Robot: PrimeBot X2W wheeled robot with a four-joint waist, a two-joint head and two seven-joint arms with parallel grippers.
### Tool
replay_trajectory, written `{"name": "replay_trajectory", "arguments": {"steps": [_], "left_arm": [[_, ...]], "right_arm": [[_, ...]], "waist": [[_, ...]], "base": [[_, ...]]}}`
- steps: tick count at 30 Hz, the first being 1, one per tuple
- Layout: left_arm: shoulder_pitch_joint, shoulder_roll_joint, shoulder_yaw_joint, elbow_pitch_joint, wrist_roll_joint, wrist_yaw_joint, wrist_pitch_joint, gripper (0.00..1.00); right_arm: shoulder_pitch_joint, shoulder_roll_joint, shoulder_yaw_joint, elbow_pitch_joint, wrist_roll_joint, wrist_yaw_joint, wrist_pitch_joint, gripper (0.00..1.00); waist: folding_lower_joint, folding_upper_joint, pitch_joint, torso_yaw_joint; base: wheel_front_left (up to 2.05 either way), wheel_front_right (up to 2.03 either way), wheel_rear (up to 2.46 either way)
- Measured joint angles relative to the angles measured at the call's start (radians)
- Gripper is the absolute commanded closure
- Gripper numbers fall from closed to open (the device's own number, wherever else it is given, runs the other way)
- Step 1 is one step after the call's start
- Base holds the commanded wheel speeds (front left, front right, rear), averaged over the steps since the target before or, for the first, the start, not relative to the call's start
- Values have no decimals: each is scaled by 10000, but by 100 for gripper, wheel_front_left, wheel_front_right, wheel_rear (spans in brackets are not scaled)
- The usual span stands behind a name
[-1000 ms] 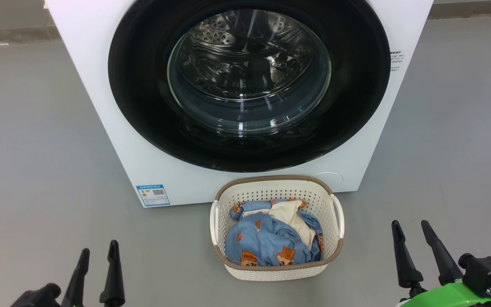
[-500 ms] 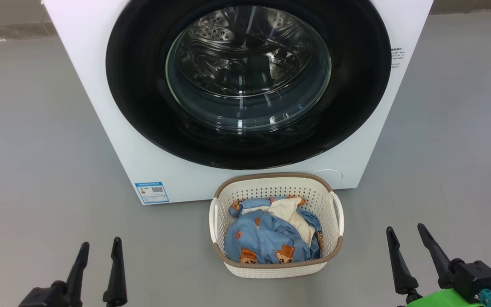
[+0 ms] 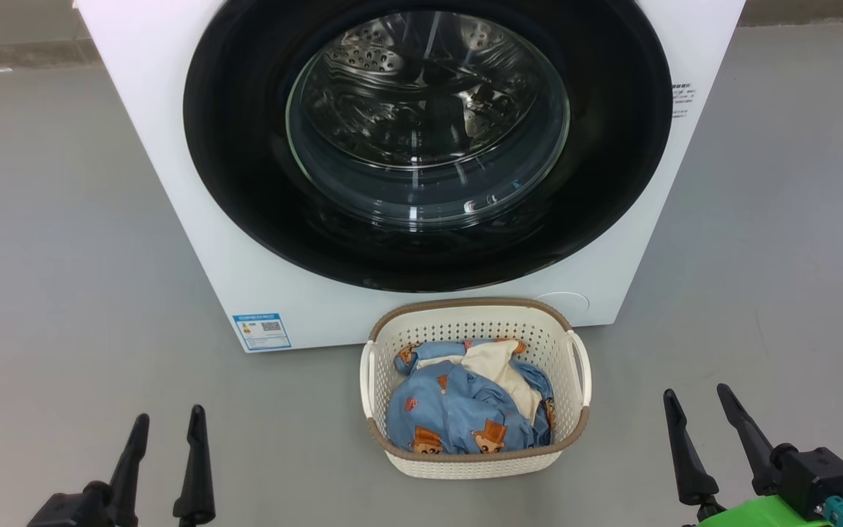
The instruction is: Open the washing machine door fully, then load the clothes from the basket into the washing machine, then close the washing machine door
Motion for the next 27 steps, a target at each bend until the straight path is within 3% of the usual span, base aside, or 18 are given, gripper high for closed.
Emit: {"name": "replay_trajectory", "arguments": {"steps": [27], "left_arm": [[7,0,42,2,100,0,0,0]], "right_arm": [[-1,-2,46,63,-73,0,-2,0]], "waist": [[0,0,-225,87]], "base": [[0,0,0]]}}
